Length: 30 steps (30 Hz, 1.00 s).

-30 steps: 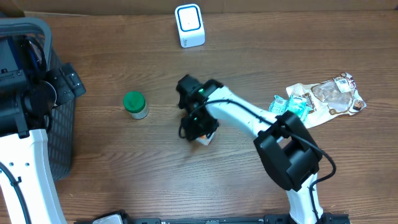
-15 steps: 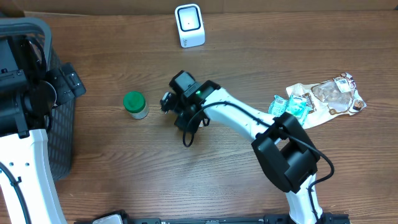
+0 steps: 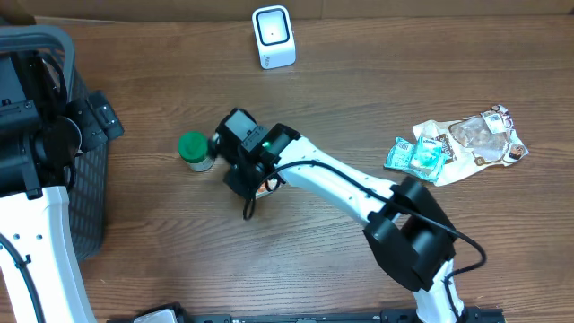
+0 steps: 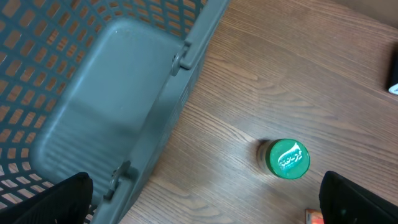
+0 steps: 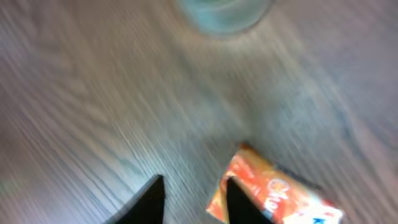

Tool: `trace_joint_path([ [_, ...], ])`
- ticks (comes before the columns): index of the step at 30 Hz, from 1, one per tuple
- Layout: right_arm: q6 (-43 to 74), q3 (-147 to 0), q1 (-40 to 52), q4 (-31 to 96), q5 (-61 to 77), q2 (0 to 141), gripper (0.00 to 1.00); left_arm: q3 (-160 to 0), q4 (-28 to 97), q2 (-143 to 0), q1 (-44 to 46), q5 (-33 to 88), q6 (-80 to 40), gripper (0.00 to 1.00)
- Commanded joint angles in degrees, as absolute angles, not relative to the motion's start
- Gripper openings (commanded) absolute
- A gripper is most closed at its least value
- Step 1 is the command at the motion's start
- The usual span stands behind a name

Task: Scan the item barcode

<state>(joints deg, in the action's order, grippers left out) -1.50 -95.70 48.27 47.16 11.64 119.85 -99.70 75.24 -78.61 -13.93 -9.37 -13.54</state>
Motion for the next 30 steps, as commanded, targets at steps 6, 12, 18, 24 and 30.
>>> trace_joint_path([
  [6, 39.72, -92.99, 47.94, 39.42, 5.39, 120.42, 0.75, -100.33, 75.13, -78.37, -14.2, -9.15, -14.13, 0.99],
  [12, 40.77, -90.0, 49.06, 30.89, 5.37, 121.73, 1.0, -100.33, 75.13, -78.37, -14.2, -9.15, -14.15, 0.99],
  [18, 40.27, -89.95, 49.06, 35.44, 6.79, 121.97, 1.0, -100.33, 75.13, -78.37, -14.2, -9.15, -14.13, 1.0],
  [24, 23.11, -91.37, 47.7, 41.98, 11.64, 121.95, 1.0, -100.33, 75.13, -78.37, -14.2, -9.15, -14.13, 1.0],
  [30, 15.7, -95.96, 43.11, 56.16, 5.39, 121.95, 1.0, -100.33, 75.13, -78.37, -14.2, -9.15, -14.13, 1.0],
])
